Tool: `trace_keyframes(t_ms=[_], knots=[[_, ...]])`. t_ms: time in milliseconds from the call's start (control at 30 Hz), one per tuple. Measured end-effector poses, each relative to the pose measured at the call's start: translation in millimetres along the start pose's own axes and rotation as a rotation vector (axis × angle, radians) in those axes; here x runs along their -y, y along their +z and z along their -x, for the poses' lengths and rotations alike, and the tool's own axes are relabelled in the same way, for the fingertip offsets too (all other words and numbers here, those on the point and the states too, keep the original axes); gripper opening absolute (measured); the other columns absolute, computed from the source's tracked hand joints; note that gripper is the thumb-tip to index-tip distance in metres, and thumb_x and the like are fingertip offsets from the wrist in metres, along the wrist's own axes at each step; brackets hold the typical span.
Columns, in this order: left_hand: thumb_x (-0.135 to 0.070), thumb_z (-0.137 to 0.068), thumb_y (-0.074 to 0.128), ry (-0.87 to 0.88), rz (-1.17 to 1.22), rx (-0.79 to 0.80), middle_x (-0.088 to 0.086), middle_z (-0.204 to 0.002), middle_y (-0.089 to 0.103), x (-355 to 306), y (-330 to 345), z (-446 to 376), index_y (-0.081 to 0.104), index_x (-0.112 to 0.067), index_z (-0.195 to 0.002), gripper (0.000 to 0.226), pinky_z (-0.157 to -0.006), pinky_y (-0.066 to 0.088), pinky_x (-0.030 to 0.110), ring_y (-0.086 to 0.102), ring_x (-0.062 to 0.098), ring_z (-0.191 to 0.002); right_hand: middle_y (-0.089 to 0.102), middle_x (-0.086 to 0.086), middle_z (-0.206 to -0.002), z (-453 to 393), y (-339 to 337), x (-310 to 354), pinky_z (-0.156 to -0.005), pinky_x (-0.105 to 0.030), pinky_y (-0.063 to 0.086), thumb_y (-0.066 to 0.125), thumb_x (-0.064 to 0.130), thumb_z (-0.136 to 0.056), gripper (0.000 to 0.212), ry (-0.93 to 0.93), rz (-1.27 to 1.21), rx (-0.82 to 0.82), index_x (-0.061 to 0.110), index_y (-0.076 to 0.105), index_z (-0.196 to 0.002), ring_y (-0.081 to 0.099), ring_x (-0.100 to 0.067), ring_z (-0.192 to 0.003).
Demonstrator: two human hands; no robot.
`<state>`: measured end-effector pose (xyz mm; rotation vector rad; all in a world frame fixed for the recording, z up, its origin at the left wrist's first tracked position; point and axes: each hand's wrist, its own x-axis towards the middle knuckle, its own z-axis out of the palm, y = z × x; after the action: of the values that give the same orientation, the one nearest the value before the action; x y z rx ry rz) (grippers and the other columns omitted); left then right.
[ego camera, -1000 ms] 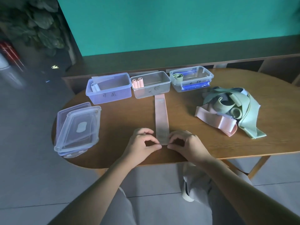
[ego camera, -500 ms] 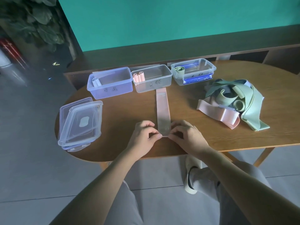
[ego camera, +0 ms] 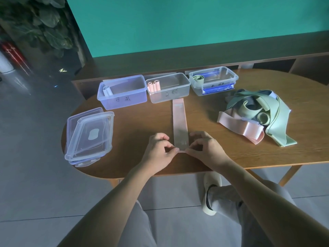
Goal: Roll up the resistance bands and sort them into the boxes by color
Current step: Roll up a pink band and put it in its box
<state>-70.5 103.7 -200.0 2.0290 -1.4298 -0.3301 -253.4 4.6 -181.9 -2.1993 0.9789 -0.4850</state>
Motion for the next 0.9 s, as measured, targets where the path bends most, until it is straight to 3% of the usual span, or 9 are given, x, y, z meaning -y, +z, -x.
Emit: trace_keyframes(t_ms=[200, 267, 400, 567, 733, 900], knots=[[-0.043, -0.082, 0.079, -0.069, 0.056, -0.054, -0.016, -0.116, 0.045, 0, 3, -2, 0.071, -0.025, -0.081, 0.020, -0.095, 0.040, 0.022, 0.041, 0.002, -0.116, 0.052, 0.005, -0.136, -5, -2, -2, -0.097, -0.028, 0.048, 0.080, 0.031, -0.084, 0.017, 0.004, -0.038, -0.012, 0.033, 0.065, -0.076, 0.051, -0.013, -0.116], [-0.040, -0.081, 0.081, -0.070, 0.072, -0.059, -0.014, -0.117, 0.044, 2, 3, -4, 0.066, -0.026, -0.081, 0.021, -0.095, 0.041, 0.024, 0.042, 0.005, -0.115, 0.053, 0.003, -0.136, -5, -1, -2, -0.102, -0.035, 0.046, 0.076, 0.028, -0.088, 0.020, -0.056, -0.006, 0.005, 0.039, 0.062, -0.079, 0.051, -0.018, -0.120], [-0.031, -0.083, 0.081, 0.025, 0.063, -0.068, -0.012, -0.112, 0.050, 3, 6, -4, 0.068, -0.031, -0.081, 0.013, -0.095, 0.045, 0.032, 0.046, 0.009, -0.110, 0.055, 0.008, -0.133, -4, 3, -7, -0.107, -0.041, 0.035, 0.066, 0.032, -0.097, 0.015, -0.160, 0.129, 0.032, 0.042, 0.071, -0.088, 0.046, -0.017, -0.123], [-0.022, -0.091, 0.074, 0.220, -0.013, -0.074, -0.015, -0.097, 0.063, 7, 9, 0, 0.074, -0.031, -0.090, 0.009, -0.082, 0.054, 0.040, 0.054, 0.006, -0.095, 0.054, 0.013, -0.127, -1, 6, -14, -0.101, -0.042, 0.038, 0.061, 0.036, -0.099, 0.013, -0.232, 0.185, 0.002, 0.043, 0.072, -0.098, 0.046, -0.015, -0.116], [-0.024, -0.091, 0.073, 0.301, -0.047, -0.110, -0.014, -0.095, 0.065, 9, 9, 4, 0.076, -0.026, -0.092, 0.004, -0.079, 0.056, 0.038, 0.056, 0.005, -0.093, 0.054, 0.013, -0.124, 3, 2, -18, -0.102, -0.039, 0.039, 0.063, 0.042, -0.096, 0.012, -0.262, 0.190, 0.003, 0.045, 0.072, -0.103, 0.047, -0.013, -0.116], [-0.039, -0.086, 0.077, 0.213, 0.010, -0.078, -0.017, -0.096, 0.062, 6, 5, 4, 0.079, -0.029, -0.093, 0.013, -0.085, 0.053, 0.027, 0.055, 0.001, -0.098, 0.054, 0.016, -0.121, 0, 4, -13, -0.106, -0.040, 0.037, 0.075, 0.050, -0.084, 0.014, -0.168, 0.133, -0.003, 0.044, 0.076, -0.096, 0.045, -0.010, -0.116]])
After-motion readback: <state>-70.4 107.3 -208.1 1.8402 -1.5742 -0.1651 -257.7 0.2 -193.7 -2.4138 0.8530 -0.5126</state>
